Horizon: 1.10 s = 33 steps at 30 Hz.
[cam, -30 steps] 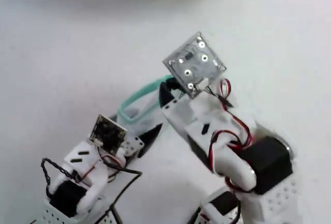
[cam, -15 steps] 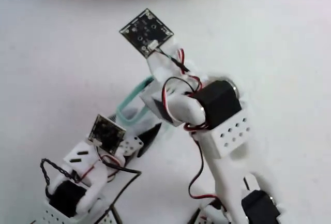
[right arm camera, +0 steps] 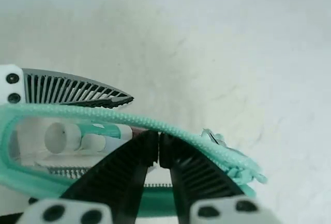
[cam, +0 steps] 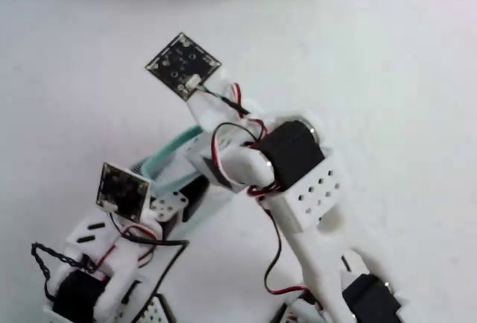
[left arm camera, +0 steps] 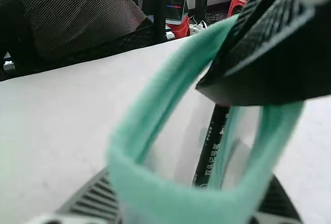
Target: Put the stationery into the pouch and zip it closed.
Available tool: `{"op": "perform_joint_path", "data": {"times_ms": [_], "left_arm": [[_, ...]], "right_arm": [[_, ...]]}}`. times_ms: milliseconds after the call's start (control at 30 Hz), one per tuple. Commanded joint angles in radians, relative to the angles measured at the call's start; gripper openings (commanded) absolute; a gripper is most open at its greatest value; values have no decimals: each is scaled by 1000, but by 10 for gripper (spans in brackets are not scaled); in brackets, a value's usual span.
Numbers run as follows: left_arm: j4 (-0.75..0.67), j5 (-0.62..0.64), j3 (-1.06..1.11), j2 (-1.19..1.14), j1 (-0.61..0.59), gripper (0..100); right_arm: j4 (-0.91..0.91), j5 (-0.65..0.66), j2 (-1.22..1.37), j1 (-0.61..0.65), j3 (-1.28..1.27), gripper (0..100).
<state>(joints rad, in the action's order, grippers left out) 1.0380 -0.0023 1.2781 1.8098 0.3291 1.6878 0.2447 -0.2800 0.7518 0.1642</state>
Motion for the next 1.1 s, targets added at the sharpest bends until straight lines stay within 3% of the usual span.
{"op": "perform_joint_path", "data": {"times_ms": [0,400,567,700,867,967,1067], "left_arm": [[-9,28,-66,15,-25,242],[-3,34,-69,15,-30,201],[-6,31,-69,15,-24,51],[-5,29,-68,15,-27,69],[-5,29,-68,15,-30,72],[-5,29,-66,15,-24,72],[-9,29,-66,15,-24,72]], "right_arm": [[24,15,-1,12,-40,18],[28,14,-5,5,81,30],[28,9,-5,7,121,195],[28,15,-38,-7,221,220],[22,55,-104,-222,399,220],[7,77,-58,-357,315,220],[-62,80,-12,-398,141,221]]}}
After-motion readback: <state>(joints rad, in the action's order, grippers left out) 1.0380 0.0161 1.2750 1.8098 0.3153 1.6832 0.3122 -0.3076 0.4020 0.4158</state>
